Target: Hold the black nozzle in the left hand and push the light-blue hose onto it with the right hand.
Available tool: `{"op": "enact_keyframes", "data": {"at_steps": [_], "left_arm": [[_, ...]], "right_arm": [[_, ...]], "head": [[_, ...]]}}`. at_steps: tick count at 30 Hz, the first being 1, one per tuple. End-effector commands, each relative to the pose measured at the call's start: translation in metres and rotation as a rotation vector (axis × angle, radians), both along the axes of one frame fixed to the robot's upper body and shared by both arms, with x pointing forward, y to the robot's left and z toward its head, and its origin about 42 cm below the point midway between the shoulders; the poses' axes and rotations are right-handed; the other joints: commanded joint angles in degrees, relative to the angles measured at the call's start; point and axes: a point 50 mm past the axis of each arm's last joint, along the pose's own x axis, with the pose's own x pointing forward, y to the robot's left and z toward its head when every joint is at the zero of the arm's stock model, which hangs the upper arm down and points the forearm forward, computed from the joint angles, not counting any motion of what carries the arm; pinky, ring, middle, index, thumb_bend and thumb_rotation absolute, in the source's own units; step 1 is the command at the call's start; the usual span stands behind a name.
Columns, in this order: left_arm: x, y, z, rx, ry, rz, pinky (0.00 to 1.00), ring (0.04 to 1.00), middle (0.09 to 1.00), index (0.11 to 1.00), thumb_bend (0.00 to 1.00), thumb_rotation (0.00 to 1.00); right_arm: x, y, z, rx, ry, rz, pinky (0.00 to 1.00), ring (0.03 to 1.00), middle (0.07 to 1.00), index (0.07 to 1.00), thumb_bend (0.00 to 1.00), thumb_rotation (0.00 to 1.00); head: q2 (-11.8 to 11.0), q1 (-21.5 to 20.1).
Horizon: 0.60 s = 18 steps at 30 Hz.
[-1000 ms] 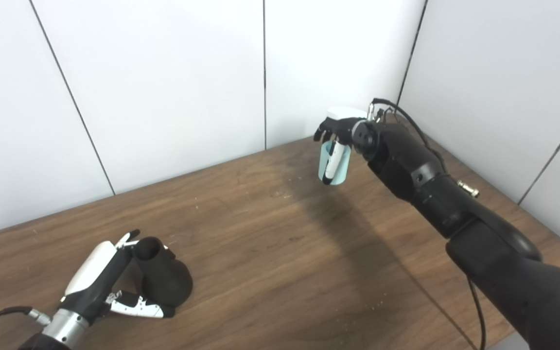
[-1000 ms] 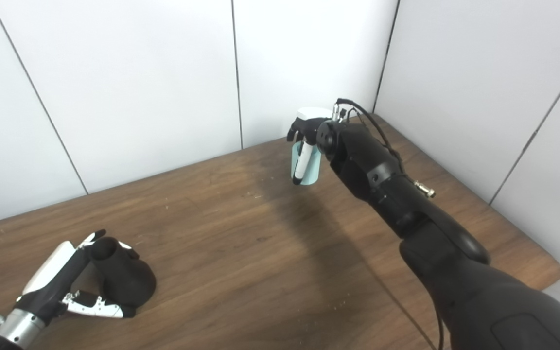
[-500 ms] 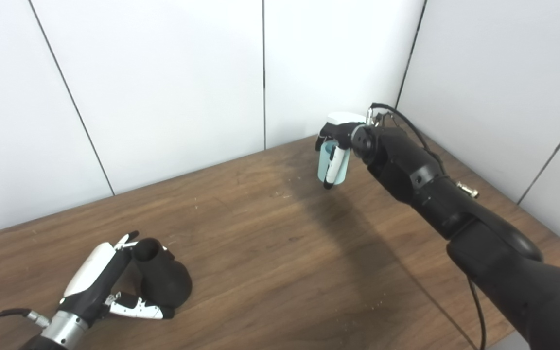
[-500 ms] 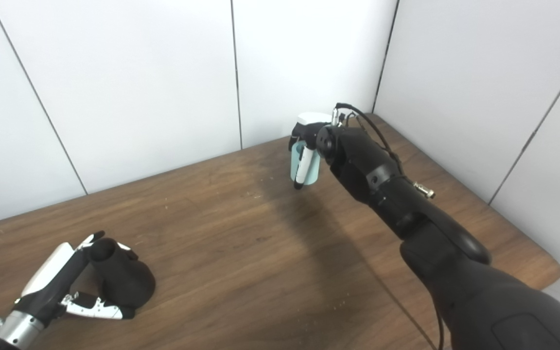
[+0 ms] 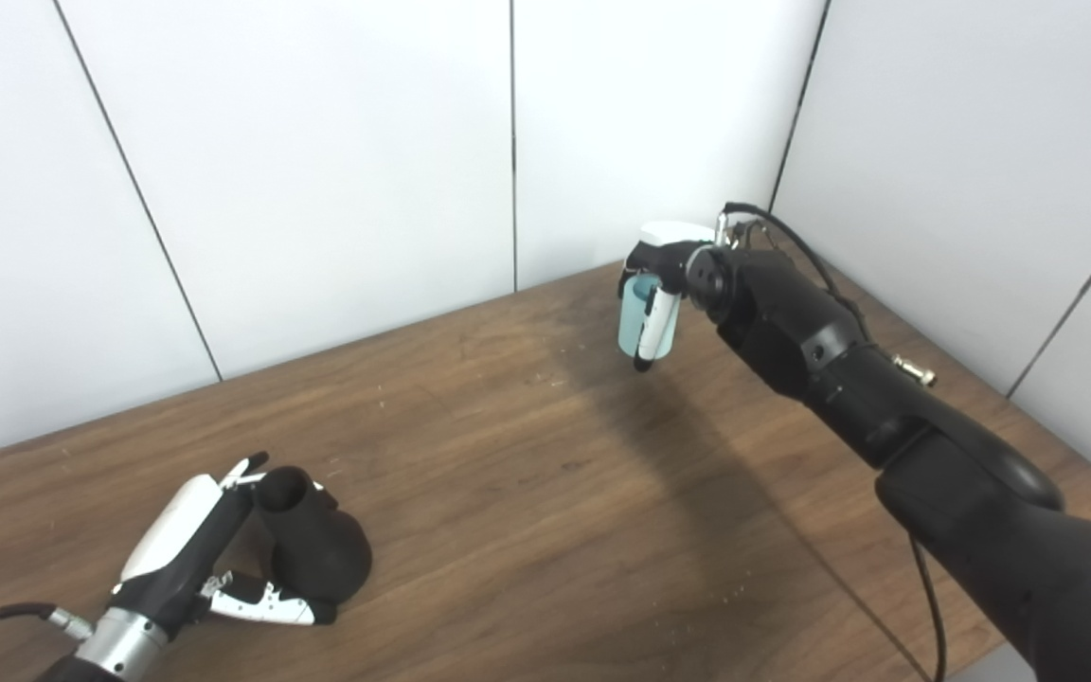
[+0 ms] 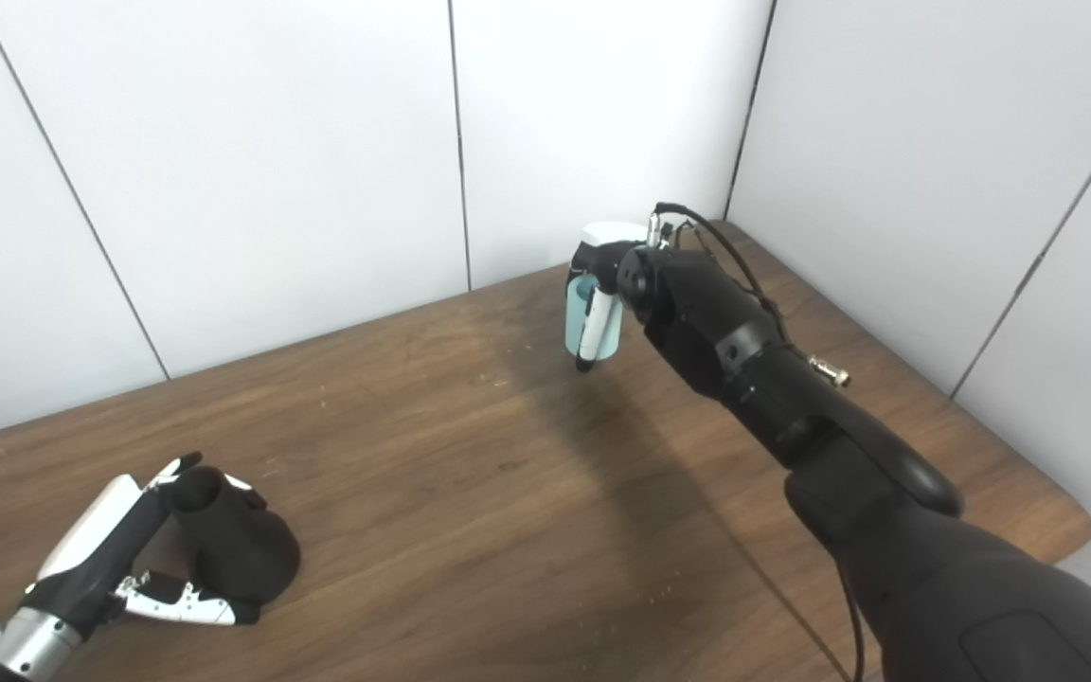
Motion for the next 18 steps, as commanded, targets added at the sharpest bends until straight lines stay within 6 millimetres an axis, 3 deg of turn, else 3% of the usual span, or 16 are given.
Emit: {"op": "enact_keyframes", "data": {"at_steps": [1,7,10,13,14,16,18], "left_arm": [[-0.0113,0.0202,-0.028,0.133,0.118,0.01,1.0,0.618,0.49,0.484,0.53,0.0],[-0.0124,0.0217,-0.0289,0.134,0.119,0.008,1.0,0.617,0.49,0.484,0.53,0.0],[-0.0122,0.0219,-0.0289,0.138,0.119,0.007,1.0,0.617,0.49,0.484,0.53,0.0],[-0.0118,0.022,-0.0281,0.141,0.119,0.006,1.0,0.617,0.49,0.484,0.53,0.0],[-0.0116,0.022,-0.0279,0.141,0.119,0.006,1.0,0.617,0.49,0.484,0.53,0.0],[-0.0117,0.0223,-0.0272,0.14,0.12,0.006,1.0,0.617,0.49,0.484,0.53,0.0],[-0.0118,0.0222,-0.027,0.139,0.12,0.006,1.0,0.617,0.49,0.484,0.53,0.0]], "right_arm": [[0.0016,-0.0135,0.0336,-0.035,-0.08,-0.02,0.65,0.735,0.74,0.714,0.8,0.0],[0.0016,-0.0118,0.0315,-0.031,-0.087,-0.022,0.65,0.721,0.733,0.692,0.79,0.0],[0.0017,-0.0113,0.0302,-0.025,-0.094,-0.023,0.59,0.634,0.659,0.651,0.77,0.0],[0.0019,-0.012,0.0286,-0.012,-0.098,-0.027,0.48,0.514,0.517,0.618,0.61,0.0],[0.0017,-0.0123,0.028,-0.007,-0.1,-0.029,0.43,0.475,0.507,0.557,0.56,0.0],[0.0005,-0.0129,0.0274,0.0,-0.108,-0.031,0.36,0.429,0.502,0.505,0.53,0.0],[-0.0007,-0.0135,0.0271,0.0,-0.117,-0.03,0.34,0.395,0.473,0.535,0.52,0.0]], "head": [[0.1,0.0],[0.3,-0.1],[0.3,-0.1],[0.3,-0.1],[0.3,-0.1],[0.7,0.0],[0.7,0.0]]}}
